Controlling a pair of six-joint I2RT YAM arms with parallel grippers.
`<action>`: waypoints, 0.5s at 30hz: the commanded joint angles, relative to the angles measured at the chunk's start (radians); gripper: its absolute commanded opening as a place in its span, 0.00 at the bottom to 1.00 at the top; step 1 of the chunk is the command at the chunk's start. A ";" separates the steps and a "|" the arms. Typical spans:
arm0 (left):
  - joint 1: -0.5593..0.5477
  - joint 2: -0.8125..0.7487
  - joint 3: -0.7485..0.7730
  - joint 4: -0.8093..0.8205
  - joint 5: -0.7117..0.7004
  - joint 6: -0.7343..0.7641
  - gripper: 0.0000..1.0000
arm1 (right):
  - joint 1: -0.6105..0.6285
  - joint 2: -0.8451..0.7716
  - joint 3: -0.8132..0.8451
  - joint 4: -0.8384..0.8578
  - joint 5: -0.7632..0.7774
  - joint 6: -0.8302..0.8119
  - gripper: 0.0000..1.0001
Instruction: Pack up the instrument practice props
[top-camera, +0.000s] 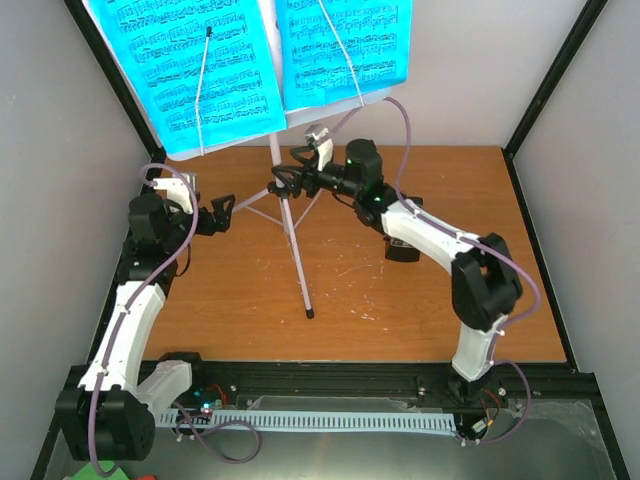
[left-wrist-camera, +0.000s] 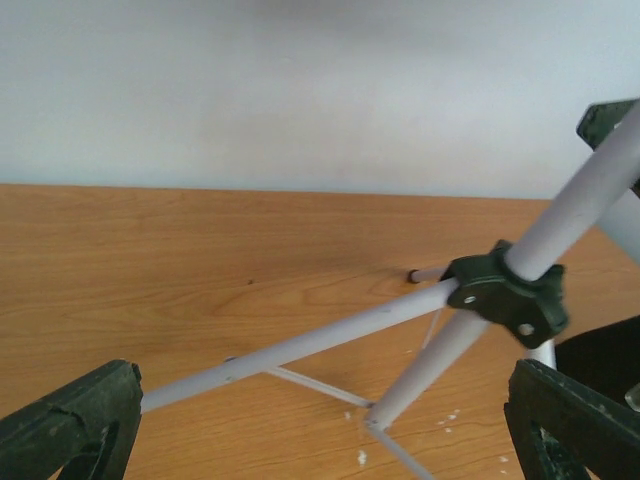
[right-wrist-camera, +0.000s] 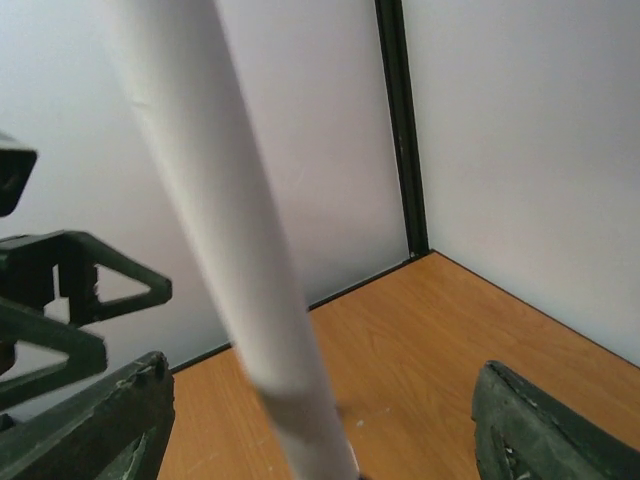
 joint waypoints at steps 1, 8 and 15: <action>0.006 -0.028 -0.042 0.071 -0.095 0.049 0.99 | 0.023 0.113 0.153 -0.034 -0.069 -0.058 0.76; 0.006 -0.019 -0.043 0.068 -0.121 0.071 0.99 | 0.036 0.199 0.285 -0.083 -0.106 -0.104 0.36; 0.006 -0.046 -0.049 0.059 -0.166 0.068 0.99 | 0.065 0.124 0.216 -0.111 -0.033 -0.161 0.06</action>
